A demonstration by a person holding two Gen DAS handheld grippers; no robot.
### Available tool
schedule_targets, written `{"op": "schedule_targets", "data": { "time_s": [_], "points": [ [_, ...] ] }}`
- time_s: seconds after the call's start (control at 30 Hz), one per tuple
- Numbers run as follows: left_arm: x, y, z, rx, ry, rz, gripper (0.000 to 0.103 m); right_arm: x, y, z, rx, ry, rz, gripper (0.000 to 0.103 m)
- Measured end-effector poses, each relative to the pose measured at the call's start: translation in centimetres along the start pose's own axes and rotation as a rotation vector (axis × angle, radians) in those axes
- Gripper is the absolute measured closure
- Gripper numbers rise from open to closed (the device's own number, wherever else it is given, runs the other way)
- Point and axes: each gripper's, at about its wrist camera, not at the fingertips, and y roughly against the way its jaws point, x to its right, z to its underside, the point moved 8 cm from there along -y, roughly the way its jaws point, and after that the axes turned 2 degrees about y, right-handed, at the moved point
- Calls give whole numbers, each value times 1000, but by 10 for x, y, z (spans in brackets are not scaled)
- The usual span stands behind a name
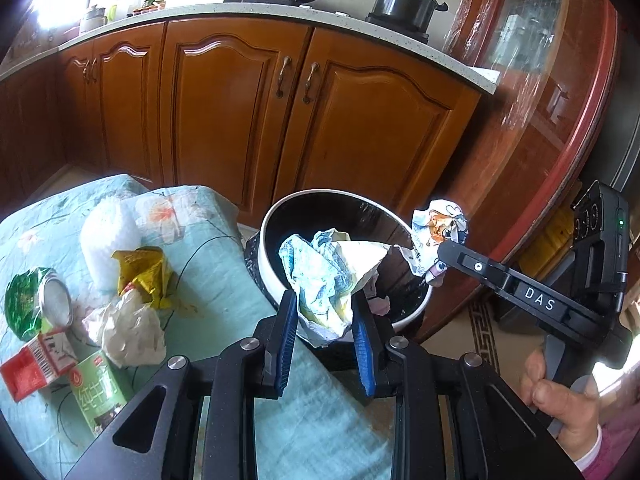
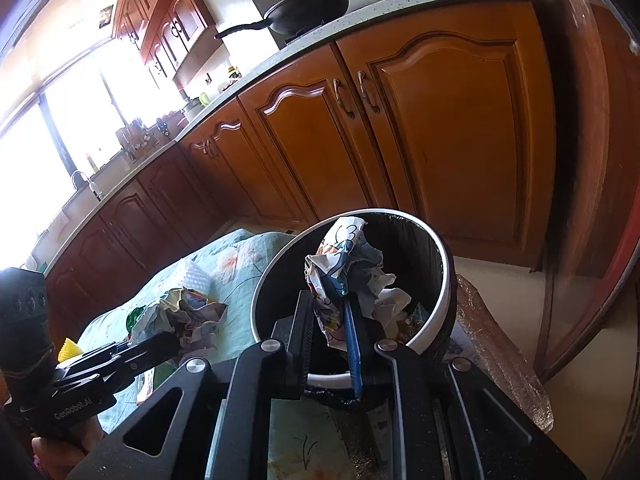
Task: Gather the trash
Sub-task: 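Carry both crumpled items over the bin and open both tools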
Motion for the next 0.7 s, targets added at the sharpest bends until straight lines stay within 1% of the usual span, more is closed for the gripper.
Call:
{"op": "schedule_targets", "data": {
  "time_s": [0.2,0.4,0.5,0.57,0.6,0.67,0.7],
  "points": [
    [10,-33,-20,-10,-24,-14,77,9,-15,-11,-20,7,7,88],
    [12,-66,-27,-47,-31,-32,76,20,-32,-11,-62,7,21,87],
    [13,-80,-29,-70,-32,-39,70,26,-40,-8,-88,-3,22,83],
    [13,-87,-29,-84,-32,-36,64,30,-45,-7,-102,-23,15,80],
    [13,-89,-29,-87,-34,-36,62,32,-47,-7,-105,-35,12,77],
    [13,-92,-29,-87,-35,-45,55,36,-47,-6,-105,-51,14,73],
    [12,-91,-28,-83,-34,-44,53,38,-46,-6,-102,-60,14,70]
  ]
}}
